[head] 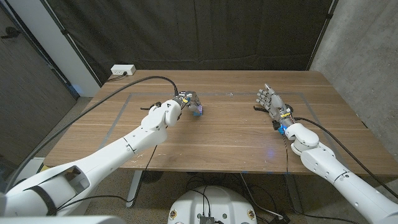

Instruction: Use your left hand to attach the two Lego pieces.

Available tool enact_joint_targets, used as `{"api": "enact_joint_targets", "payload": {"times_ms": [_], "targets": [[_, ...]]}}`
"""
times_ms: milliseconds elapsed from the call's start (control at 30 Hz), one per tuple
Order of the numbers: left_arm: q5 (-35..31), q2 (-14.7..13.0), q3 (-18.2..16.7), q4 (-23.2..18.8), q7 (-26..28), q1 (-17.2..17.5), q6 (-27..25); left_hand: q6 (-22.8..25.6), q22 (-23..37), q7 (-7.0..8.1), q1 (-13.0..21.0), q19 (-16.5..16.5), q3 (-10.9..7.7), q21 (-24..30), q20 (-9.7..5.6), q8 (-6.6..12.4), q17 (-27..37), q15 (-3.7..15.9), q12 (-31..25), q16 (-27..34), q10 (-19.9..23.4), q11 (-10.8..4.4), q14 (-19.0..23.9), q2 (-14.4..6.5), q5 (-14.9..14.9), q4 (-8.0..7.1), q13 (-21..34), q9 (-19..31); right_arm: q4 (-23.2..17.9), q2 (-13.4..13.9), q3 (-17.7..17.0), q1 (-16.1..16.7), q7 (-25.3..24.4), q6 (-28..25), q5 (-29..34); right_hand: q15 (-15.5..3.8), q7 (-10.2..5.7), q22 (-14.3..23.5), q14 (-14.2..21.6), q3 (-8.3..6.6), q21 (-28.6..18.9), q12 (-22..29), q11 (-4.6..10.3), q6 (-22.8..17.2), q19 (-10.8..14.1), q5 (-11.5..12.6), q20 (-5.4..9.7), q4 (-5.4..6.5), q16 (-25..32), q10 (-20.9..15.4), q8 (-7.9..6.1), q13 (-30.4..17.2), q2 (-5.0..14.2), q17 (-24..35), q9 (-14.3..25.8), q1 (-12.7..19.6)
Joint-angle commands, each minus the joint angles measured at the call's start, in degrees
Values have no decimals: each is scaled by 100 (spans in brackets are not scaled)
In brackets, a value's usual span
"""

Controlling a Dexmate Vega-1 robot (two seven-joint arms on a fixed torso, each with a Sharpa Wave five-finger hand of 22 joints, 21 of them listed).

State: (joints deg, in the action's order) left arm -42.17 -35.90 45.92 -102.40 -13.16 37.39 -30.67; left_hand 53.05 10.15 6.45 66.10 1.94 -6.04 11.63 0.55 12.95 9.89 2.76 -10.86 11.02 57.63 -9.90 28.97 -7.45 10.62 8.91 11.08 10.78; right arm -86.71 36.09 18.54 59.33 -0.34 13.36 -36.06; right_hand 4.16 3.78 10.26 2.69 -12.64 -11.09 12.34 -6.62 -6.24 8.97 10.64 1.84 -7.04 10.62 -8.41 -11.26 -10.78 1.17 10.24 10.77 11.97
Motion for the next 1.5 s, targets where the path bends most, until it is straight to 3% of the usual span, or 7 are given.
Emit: {"api": "enact_joint_targets", "payload": {"times_ms": [33,1500], "targets": [[97,-17,-19,-7,40,18,-115,736,7,-374,-32,169,-421,28,-8,159,6,482,-88,37,361,8,210,-28,16,-332,2,20,-76,34,39,-7,2,-116,5,25,-21,15,24,21,-30,15,-18,-51,23,-11,-4,23,-1,-49,-3,-9,40,19,21,-9],[636,15,-143,111,369,-32,-301,926,9,-479,-11,352,-569,43,-18,145,5,447,-41,29,607,68,464,-94,16,-359,-3,5,-253,97,53,-27,-124,-191,146,1,-9,15,27,32,-33,19,-4,-62,36,-10,7,13,-2,-63,-6,-9,48,17,21,6]]}}
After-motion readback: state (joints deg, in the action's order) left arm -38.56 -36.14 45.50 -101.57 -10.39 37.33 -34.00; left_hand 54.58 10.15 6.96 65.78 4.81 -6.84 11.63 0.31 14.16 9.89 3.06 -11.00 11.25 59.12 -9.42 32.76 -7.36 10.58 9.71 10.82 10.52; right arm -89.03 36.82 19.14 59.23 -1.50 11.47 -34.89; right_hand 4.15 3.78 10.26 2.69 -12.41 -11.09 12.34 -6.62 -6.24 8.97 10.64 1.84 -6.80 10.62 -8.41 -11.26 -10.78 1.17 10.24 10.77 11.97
